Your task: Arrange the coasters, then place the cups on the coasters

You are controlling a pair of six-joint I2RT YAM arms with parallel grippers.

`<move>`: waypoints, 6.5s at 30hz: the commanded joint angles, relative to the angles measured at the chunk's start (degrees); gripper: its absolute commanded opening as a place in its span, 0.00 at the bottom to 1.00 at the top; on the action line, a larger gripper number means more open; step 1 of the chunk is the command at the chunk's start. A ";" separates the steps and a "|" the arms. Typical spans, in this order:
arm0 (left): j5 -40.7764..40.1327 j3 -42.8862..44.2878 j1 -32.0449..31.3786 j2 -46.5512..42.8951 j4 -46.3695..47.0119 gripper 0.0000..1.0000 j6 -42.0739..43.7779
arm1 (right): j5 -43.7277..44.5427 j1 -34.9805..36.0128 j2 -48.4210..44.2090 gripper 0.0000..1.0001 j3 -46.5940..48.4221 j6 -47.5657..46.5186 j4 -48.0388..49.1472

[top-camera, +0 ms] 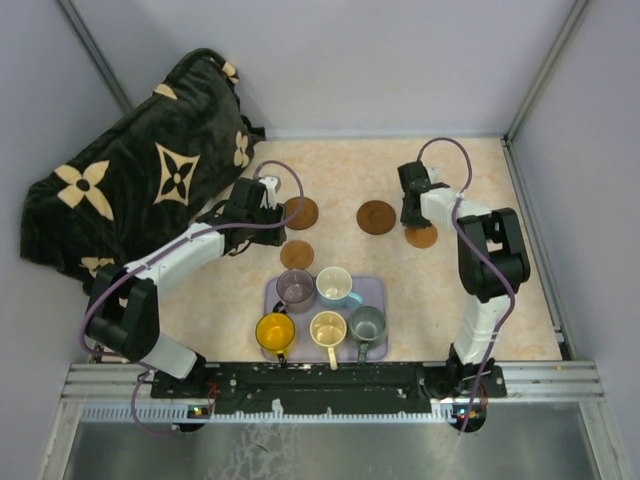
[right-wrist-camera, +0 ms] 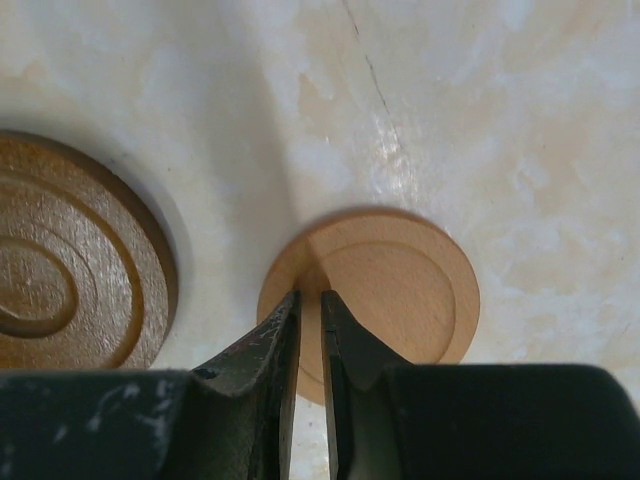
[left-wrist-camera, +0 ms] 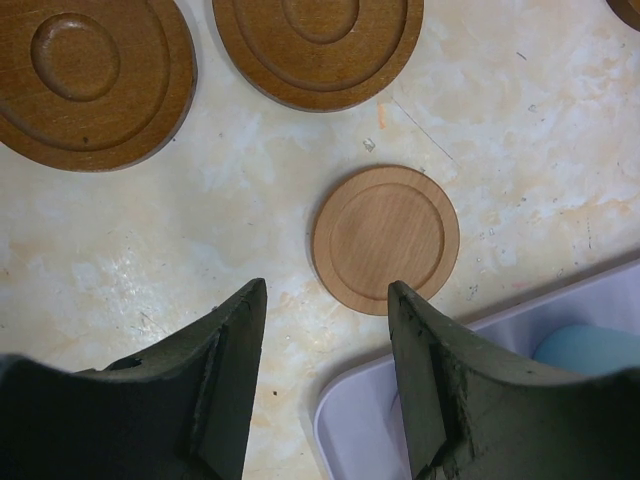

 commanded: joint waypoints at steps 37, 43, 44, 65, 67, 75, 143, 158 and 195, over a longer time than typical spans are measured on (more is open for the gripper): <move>-3.68 -0.21 -0.24 1.75 2.07 0.59 -0.30 | -8.74 6.94 15.11 0.14 20.06 1.47 -3.07; -3.81 -0.56 -0.26 1.79 2.16 0.59 -0.30 | -8.78 7.01 15.57 0.14 20.43 2.08 -3.25; -3.85 -0.55 -0.18 1.81 2.16 0.59 -0.28 | -8.80 7.02 15.71 0.14 20.43 2.03 -3.34; -2.32 -0.13 -0.22 1.87 3.01 0.60 -1.18 | -6.70 7.31 5.80 0.19 23.39 -1.31 -6.67; -2.45 -0.13 -0.24 1.83 3.03 0.60 -1.12 | -6.64 7.82 4.03 0.21 22.32 -1.49 -7.10; -2.43 -0.94 -0.15 2.54 4.28 0.60 -1.84 | -4.79 13.43 -3.70 0.23 9.24 -0.19 -5.00; -0.34 -4.37 0.93 4.39 6.79 0.59 -3.14 | -22.45 23.97 -0.51 0.23 13.15 -2.14 -7.51; 0.09 -8.40 0.90 1.41 5.52 0.50 -4.64 | -21.97 27.16 1.65 0.21 16.17 0.45 -6.56; 12.91 9.17 -4.00 21.32 5.95 0.51 -2.95 | -18.69 24.33 -7.06 0.20 3.48 0.62 -2.11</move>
